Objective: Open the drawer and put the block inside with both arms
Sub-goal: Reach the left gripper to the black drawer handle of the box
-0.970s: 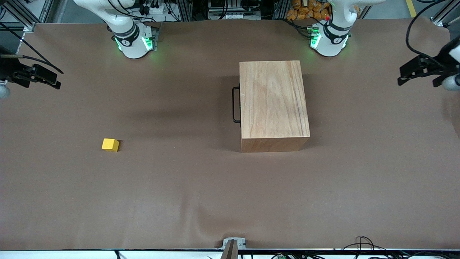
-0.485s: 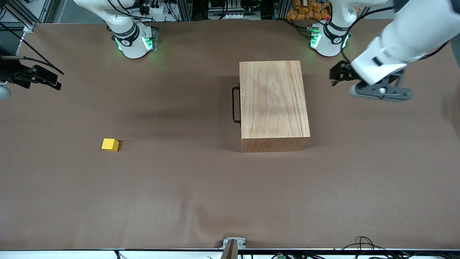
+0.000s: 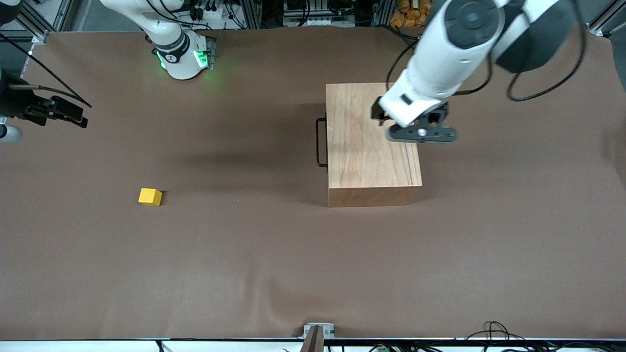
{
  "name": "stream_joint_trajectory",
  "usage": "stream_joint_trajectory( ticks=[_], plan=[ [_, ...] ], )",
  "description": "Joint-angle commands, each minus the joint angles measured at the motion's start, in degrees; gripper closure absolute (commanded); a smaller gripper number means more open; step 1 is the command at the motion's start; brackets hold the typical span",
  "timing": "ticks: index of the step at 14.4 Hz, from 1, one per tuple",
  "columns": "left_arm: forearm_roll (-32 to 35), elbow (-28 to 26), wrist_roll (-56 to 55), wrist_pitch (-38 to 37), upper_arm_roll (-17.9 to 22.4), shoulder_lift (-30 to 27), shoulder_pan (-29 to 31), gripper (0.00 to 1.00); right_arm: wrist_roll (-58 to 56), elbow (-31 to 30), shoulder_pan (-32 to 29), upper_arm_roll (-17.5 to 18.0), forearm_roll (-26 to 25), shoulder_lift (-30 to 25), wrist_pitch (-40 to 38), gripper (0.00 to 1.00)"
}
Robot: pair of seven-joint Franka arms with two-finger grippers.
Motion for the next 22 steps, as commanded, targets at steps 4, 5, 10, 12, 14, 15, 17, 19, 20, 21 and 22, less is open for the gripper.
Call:
stream_joint_trajectory(
  ticks=[4,5,10,12,14,15,17,19,20,21,22],
  plan=[
    [-0.5,2.1,-14.5,8.1,0.6,8.2,-7.7,0.0,-0.4,-1.2,-0.5,0.6,-0.1,-0.8,0.4,0.0],
    [-0.4,2.7,-18.0,10.5,0.6,9.7,-8.9,0.0,-0.4,-1.3,-0.6,0.6,-0.1,-0.8,0.4,0.0],
    [-0.1,8.9,-27.6,15.3,1.3,17.2,-14.1,0.0,-0.3,-1.5,-0.5,0.7,0.0,-0.8,0.5,0.0],
    [0.4,8.9,-29.8,16.4,2.8,18.5,-16.8,0.0,-0.3,-1.6,-0.7,0.6,0.0,-0.8,0.3,0.0],
    [3.6,9.1,-32.1,16.5,7.9,19.8,-23.6,0.0,-0.3,-1.9,-0.9,0.5,0.0,-0.7,0.2,0.0],
    [3.6,9.8,-34.1,16.5,11.5,20.7,-27.2,0.0,-0.3,-2.4,-1.4,0.5,0.0,-0.9,-0.3,0.0],
    [3.6,11.0,-35.2,16.5,15.6,22.3,-31.6,0.0,-0.5,-3.8,-2.4,0.5,-0.1,-1.6,-1.1,0.0],
    [3.8,11.2,-34.9,16.5,15.7,24.2,-32.2,0.0,-0.7,-3.8,-4.6,0.5,-0.1,-2.2,-2.7,0.0],
    [3.8,11.3,-34.8,16.5,15.9,24.7,-33.1,0.0,-1.6,-3.8,-5.7,0.5,-0.1,-3.0,-2.8,0.0],
    [4.0,11.1,-34.7,16.4,16.1,24.7,-33.5,0.0,-3.6,-3.8,-6.7,0.4,-0.1,-3.3,-2.8,0.0],
    [5.3,11.0,-33.9,15.8,16.0,24.7,-33.5,0.0,-5.7,-3.8,-7.7,0.5,-0.1,-3.3,-2.7,0.0]
  ],
)
